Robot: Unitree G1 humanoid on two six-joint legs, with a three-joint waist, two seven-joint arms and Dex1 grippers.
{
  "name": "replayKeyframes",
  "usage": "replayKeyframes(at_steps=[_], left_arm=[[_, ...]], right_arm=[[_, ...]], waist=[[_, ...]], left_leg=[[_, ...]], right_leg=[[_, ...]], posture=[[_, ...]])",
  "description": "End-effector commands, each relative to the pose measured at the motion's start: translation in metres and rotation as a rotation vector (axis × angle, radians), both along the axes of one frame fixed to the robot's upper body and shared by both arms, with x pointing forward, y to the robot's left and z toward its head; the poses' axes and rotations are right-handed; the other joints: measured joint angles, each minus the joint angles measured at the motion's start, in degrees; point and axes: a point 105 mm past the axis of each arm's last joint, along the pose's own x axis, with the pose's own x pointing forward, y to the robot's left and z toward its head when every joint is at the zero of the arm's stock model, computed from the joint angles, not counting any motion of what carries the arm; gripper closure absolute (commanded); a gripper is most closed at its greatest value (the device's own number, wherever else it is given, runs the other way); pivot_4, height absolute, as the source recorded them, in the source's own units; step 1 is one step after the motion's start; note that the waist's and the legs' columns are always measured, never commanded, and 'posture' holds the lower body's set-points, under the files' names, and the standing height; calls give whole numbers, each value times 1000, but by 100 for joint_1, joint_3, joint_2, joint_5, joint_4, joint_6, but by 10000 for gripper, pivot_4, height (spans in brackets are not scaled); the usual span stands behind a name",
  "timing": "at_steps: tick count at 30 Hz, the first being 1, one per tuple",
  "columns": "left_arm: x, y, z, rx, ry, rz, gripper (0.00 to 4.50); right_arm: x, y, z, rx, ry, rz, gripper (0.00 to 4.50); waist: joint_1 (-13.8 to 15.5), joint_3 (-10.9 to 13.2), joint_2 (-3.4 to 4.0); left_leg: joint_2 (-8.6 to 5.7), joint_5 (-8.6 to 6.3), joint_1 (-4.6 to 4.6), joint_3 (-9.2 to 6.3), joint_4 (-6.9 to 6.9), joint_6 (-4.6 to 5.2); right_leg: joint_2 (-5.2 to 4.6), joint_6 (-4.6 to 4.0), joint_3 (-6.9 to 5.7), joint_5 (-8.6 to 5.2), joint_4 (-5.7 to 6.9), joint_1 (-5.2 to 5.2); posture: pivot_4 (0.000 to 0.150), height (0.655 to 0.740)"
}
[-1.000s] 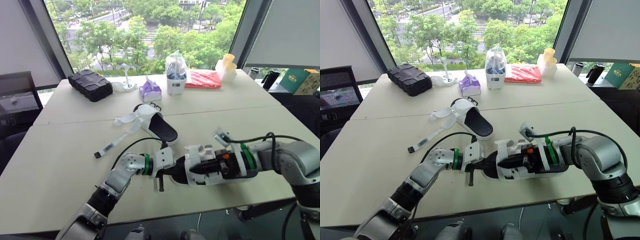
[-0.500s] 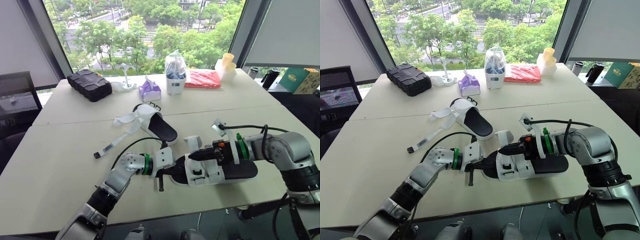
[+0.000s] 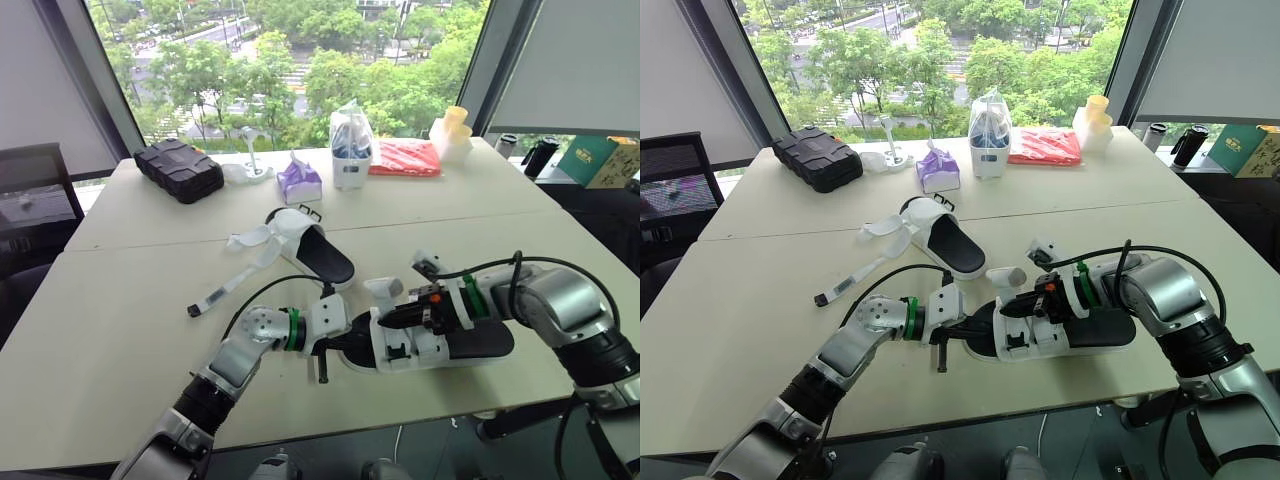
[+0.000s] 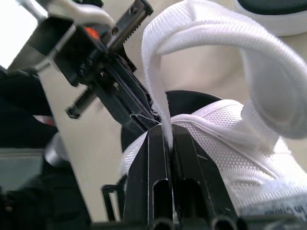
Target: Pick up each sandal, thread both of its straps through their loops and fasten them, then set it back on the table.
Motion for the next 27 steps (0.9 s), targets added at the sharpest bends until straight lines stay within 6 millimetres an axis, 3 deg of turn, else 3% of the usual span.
replayKeyframes(at_steps=[1,15,27], left_arm=[[-3,4,-15,53,29,12,45000],[-1,4,-14,56,26,13,45000],[0,4,-14,54,25,17,45000]], right_arm=[[-3,-2,-2,-37,-36,35,44493],[-23,-2,2,-98,-104,177,44493],[-29,10,15,-26,-217,237,44493]], waist=[[-1,0,0],[11,0,0],[10,0,0]], left_leg=[[0,0,0,0,0,0],[0,0,0,0,0,0],[0,0,0,-1,0,0]], right_leg=[[0,0,0,0,0,0],[-4,-6,0,-4,-1,0],[-7,-5,0,-4,-2,1]], posture=[[1500,7400],[1500,7400],[1500,7400]])
